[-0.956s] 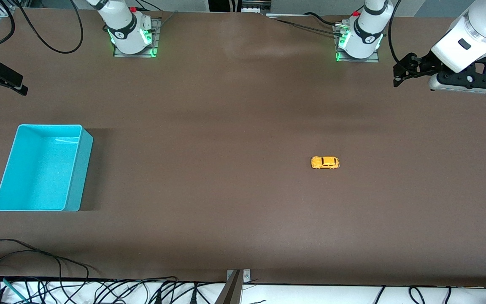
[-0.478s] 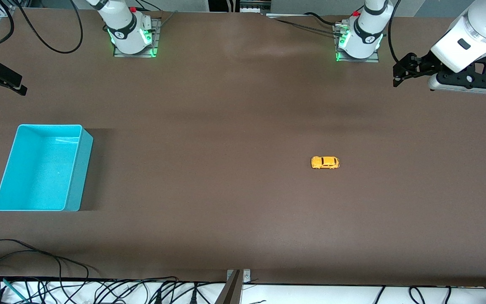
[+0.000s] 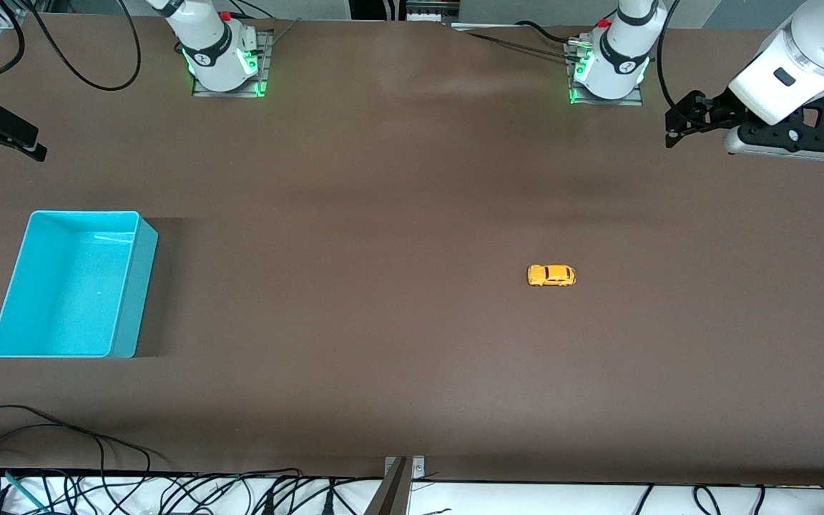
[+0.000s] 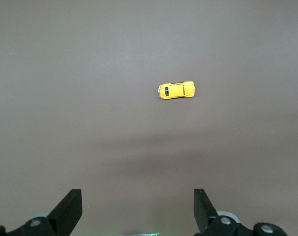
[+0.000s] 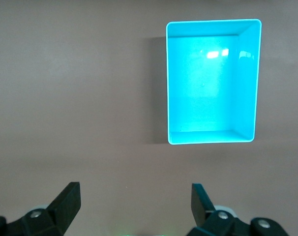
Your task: Wind up and store yellow beetle car
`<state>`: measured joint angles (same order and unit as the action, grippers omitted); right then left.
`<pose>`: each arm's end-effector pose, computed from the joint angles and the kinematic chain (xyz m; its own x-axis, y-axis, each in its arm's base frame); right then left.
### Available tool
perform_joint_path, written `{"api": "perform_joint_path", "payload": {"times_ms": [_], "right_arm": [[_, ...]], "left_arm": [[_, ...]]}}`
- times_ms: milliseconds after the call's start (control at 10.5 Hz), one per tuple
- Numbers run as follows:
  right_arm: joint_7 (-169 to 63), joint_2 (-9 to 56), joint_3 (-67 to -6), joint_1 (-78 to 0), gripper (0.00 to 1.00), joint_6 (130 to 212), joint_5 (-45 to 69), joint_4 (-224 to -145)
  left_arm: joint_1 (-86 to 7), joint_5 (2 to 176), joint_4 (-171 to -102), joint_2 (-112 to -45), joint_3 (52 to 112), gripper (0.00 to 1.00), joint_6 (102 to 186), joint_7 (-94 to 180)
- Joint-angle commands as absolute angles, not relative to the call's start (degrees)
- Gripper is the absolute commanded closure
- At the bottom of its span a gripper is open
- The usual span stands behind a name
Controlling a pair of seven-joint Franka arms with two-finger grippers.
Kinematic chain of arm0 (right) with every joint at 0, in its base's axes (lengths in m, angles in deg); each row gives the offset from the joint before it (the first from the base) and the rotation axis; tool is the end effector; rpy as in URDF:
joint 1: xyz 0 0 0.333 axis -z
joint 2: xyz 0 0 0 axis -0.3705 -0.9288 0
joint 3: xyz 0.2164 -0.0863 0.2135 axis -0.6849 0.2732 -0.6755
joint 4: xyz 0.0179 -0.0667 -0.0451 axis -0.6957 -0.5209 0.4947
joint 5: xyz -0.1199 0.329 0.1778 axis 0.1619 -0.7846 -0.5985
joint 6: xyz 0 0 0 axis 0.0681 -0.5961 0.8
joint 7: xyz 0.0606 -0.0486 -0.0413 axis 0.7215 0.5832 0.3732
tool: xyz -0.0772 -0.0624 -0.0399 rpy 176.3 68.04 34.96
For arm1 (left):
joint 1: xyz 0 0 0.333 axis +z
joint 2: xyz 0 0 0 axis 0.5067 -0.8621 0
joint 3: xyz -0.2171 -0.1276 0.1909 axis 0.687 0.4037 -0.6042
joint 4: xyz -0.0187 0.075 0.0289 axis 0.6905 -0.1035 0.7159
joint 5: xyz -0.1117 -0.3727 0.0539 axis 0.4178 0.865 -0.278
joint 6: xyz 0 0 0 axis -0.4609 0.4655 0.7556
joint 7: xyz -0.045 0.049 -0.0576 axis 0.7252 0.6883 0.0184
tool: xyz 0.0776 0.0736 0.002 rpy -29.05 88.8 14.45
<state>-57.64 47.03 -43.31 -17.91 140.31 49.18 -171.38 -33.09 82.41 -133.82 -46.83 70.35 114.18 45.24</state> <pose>0.5471 -0.0263 0.6452 0.9988 -0.0392 -0.0304 -0.0391 -0.9992 0.0064 0.5079 -0.0887 0.6163 0.9942 -0.0806 -0.0706 -0.0790 -0.9965 0.0260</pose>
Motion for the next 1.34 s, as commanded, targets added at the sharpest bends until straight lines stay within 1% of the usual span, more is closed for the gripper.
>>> {"api": "perform_joint_path", "payload": {"times_ms": [0,287,574,861,1052,1147,1243], "right_arm": [[-56.9,47.3,-43.2,-17.7,0.00,139.4,49.1,-170.8],[-56.5,47.7,-43.0,-17.7,0.00,139.2,49.0,-170.8],[-56.6,48.2,-42.8,-17.7,0.00,138.4,45.5,-170.7],[-56.9,47.9,-41.7,-17.7,0.00,138.0,44.0,-170.8],[-56.4,48.0,-40.2,-17.7,0.00,137.8,44.0,-170.8],[-56.3,48.0,-39.2,-17.7,0.00,137.6,43.9,-170.8],[-56.2,48.0,-38.7,-17.7,0.00,137.2,43.7,-170.8]], "left_arm": [[-33.4,82.2,-133.7,-46.9,70.3,0.00,113.7,45.3],[-33.3,82.2,-133.8,-46.9,70.3,0.00,113.7,45.4],[-33.3,82.2,-134.1,-47.5,70.3,0.00,114.5,46.5],[-33.3,82.2,-135.0,-51.1,70.2,0.00,116.6,64.8],[-33.0,82.2,-135.6,-54.1,70.2,0.00,119.4,71.8],[-32.9,82.3,-137.5,-54.8,70.2,0.00,121.8,76.6],[-32.8,82.8,-141.1,-54.9,70.2,0.00,126.2,82.0]]}}
